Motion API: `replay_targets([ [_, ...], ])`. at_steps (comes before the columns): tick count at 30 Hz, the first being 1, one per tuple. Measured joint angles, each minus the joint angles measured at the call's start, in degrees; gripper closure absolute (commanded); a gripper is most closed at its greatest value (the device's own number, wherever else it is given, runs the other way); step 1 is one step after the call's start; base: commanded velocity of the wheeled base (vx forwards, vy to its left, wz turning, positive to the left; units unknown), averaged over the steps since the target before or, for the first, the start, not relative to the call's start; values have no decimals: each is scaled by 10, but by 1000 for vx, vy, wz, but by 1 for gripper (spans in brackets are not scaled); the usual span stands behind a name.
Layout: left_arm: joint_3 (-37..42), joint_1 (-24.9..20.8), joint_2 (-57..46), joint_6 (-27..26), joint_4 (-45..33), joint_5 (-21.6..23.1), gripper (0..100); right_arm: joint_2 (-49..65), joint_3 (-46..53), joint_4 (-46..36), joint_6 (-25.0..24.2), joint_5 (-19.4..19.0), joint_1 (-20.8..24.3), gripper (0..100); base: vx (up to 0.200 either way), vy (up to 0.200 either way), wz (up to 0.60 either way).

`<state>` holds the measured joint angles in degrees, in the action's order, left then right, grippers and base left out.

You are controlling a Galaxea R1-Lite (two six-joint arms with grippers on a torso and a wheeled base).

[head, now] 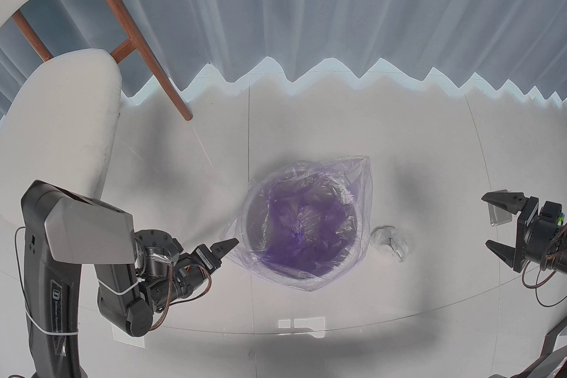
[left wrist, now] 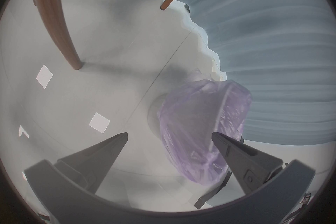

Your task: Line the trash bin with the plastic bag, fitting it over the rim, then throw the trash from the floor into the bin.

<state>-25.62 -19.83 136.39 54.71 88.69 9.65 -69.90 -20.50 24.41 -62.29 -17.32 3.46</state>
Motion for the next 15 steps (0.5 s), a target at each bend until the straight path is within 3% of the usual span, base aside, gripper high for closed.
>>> replay_targets([
  [8,-70,10,33,-24,-64,-10,0,-1,-5,1,0,-2,-7,0,0,0,0],
  [15,-144,18,52,-107,-172,-63,0,-4,-7,1,1,-2,-10,0,0,0,0],
])
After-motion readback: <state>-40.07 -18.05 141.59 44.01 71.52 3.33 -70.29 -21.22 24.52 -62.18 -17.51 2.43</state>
